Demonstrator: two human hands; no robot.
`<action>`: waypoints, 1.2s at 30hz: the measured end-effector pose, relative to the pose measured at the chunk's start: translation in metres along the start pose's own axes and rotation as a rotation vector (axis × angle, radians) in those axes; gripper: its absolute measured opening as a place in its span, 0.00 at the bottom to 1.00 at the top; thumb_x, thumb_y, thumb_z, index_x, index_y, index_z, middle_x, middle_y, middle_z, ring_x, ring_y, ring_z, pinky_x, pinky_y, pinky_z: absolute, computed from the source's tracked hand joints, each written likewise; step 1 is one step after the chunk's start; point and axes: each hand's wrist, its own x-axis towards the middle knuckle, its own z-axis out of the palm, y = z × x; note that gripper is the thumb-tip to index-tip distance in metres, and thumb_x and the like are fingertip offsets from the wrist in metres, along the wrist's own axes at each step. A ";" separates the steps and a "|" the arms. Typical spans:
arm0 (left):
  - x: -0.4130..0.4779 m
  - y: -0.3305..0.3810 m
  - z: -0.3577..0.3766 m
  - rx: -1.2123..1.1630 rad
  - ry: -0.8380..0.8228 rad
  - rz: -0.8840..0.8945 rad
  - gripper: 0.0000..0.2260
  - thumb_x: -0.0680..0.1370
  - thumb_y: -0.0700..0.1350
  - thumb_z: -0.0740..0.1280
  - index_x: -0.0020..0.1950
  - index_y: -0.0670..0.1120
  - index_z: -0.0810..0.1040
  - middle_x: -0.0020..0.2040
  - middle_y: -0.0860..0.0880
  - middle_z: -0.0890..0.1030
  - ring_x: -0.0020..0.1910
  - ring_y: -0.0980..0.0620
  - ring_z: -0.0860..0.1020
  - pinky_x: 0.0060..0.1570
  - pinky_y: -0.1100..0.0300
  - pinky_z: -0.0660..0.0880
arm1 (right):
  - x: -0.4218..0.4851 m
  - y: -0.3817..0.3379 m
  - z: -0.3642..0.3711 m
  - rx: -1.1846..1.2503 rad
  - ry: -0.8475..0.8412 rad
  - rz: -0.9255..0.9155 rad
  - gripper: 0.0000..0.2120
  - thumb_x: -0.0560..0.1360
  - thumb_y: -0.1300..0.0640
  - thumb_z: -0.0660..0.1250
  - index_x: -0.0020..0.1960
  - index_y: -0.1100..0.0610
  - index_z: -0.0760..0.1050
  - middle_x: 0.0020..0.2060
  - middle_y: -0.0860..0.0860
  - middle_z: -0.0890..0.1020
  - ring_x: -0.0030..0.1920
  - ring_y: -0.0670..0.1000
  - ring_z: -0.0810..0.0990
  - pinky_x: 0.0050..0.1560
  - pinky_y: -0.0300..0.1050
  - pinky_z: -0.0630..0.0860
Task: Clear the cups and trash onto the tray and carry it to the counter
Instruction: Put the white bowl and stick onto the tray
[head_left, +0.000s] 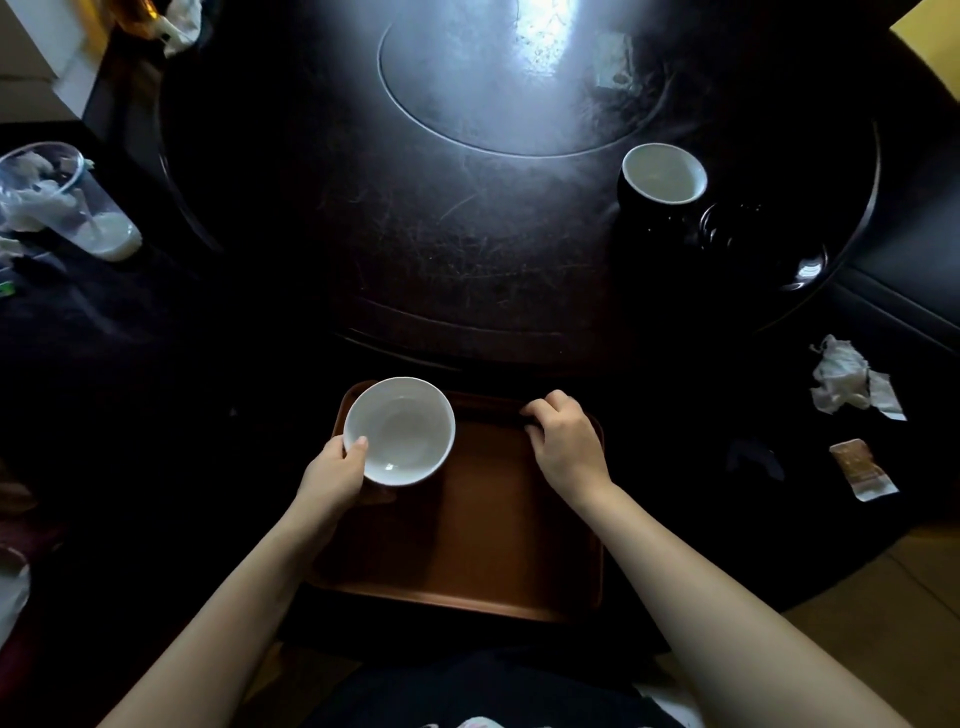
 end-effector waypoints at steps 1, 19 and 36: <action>-0.001 0.001 -0.001 0.015 0.007 0.002 0.15 0.80 0.46 0.56 0.62 0.40 0.71 0.49 0.45 0.74 0.39 0.53 0.76 0.24 0.66 0.75 | 0.000 0.000 0.000 -0.002 -0.002 0.006 0.09 0.73 0.63 0.65 0.54 0.60 0.77 0.47 0.56 0.77 0.51 0.56 0.75 0.52 0.49 0.75; -0.008 0.134 0.048 0.701 0.020 0.712 0.12 0.76 0.47 0.61 0.54 0.45 0.80 0.52 0.44 0.82 0.52 0.45 0.79 0.50 0.54 0.74 | 0.033 0.039 -0.087 0.403 -0.572 0.356 0.11 0.76 0.59 0.64 0.57 0.59 0.77 0.47 0.57 0.82 0.41 0.50 0.80 0.40 0.41 0.75; 0.041 0.283 0.262 0.264 -0.448 0.426 0.11 0.78 0.50 0.61 0.48 0.42 0.74 0.47 0.42 0.76 0.44 0.48 0.76 0.43 0.51 0.79 | 0.106 0.186 -0.205 0.647 0.115 0.867 0.18 0.77 0.56 0.61 0.62 0.68 0.68 0.53 0.63 0.78 0.41 0.57 0.80 0.37 0.49 0.79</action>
